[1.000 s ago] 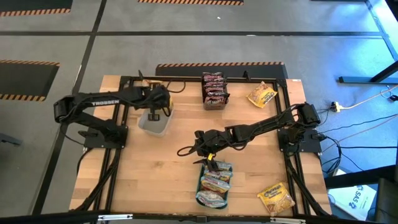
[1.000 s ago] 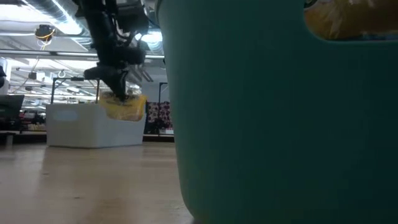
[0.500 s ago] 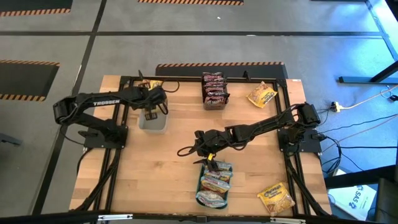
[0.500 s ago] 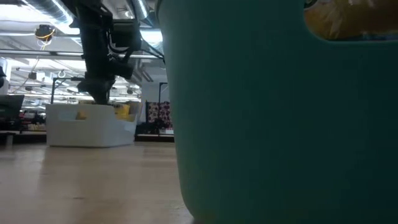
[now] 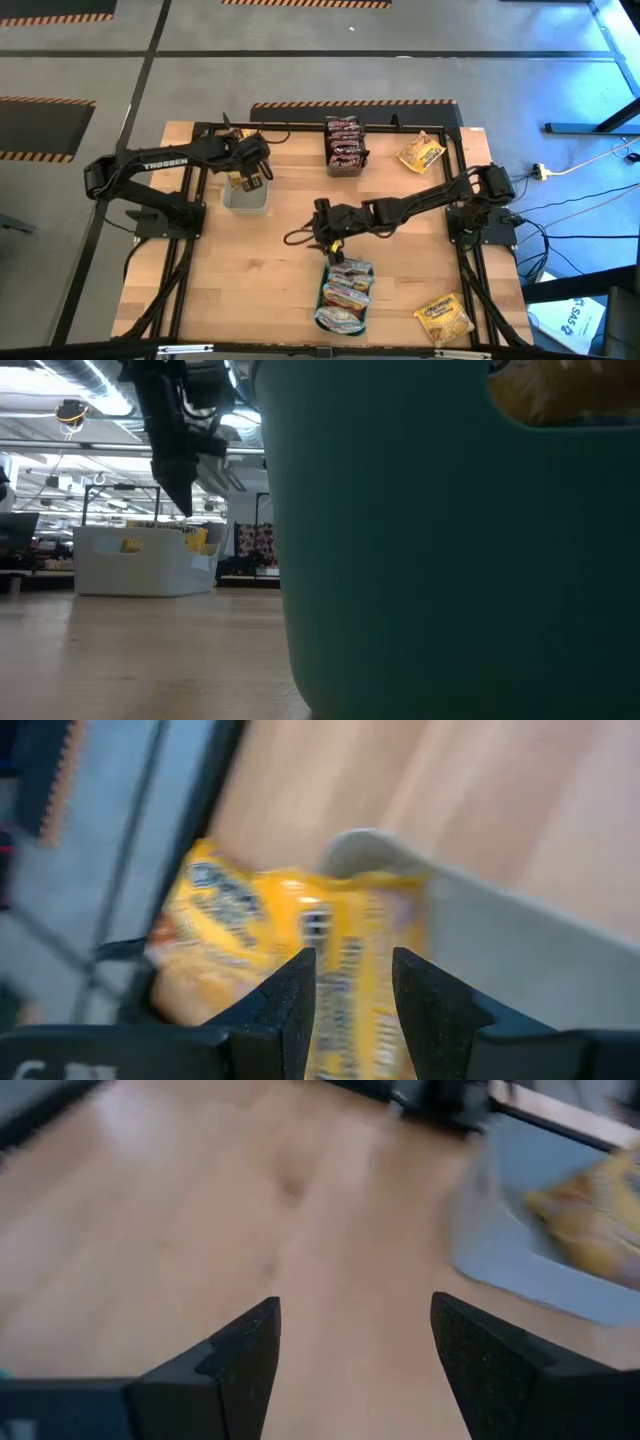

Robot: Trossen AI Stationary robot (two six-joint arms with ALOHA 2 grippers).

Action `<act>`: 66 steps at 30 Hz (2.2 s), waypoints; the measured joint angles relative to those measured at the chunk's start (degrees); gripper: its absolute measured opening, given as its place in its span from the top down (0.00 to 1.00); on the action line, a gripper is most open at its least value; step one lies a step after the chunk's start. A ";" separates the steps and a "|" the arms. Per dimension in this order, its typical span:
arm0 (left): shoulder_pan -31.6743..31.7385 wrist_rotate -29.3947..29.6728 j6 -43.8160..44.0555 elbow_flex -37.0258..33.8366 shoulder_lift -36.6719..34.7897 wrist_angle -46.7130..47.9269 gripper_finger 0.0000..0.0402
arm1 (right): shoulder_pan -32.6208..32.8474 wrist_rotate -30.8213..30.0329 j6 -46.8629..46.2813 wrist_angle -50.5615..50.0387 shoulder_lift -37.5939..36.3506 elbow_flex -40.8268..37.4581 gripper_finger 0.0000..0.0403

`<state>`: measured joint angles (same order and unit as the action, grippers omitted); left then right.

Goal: Sort Maruchan noodles
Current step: Put the yellow noodle pack into the white bin

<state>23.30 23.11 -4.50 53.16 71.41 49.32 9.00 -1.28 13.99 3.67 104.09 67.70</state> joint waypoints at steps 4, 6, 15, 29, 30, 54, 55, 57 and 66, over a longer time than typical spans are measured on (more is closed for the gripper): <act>-2.10 -4.62 3.04 0.44 -2.11 -1.97 0.68 | -2.43 -0.64 0.24 -5.00 -3.94 0.00 0.40; -3.80 -4.59 5.12 0.42 -3.42 -3.30 0.68 | -3.70 -0.62 -1.96 -8.85 -6.33 0.07 0.40; -13.59 -7.39 9.25 -2.63 -7.66 -18.34 0.68 | -2.79 -1.15 -21.05 -35.72 -17.67 0.00 0.40; -27.29 -9.08 11.57 -10.65 -6.79 -39.94 0.68 | 20.35 -8.36 -65.44 -60.04 -21.64 -1.46 0.40; -27.85 -8.86 11.89 -10.66 -6.79 -40.04 0.68 | 21.37 -7.88 -68.27 -60.45 -21.59 -2.34 0.40; -34.61 -6.85 13.42 -10.66 -6.79 -40.22 0.68 | 47.21 15.25 -131.01 -42.33 -19.35 -13.49 0.46; -34.61 -6.86 13.43 -10.66 -6.79 -40.22 0.68 | 47.75 16.62 -132.36 -41.54 -18.61 -13.49 0.50; -34.61 -6.85 13.41 -10.66 -6.79 -40.22 0.68 | 48.65 18.84 -133.76 -39.90 -17.12 -13.49 0.58; -34.61 -6.90 13.41 -10.66 -6.79 -40.18 0.68 | 47.86 19.16 -128.43 -38.94 -11.49 -15.24 0.94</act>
<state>-11.31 16.21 8.91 42.50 64.62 9.15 56.86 17.88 -114.44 -35.26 92.60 52.46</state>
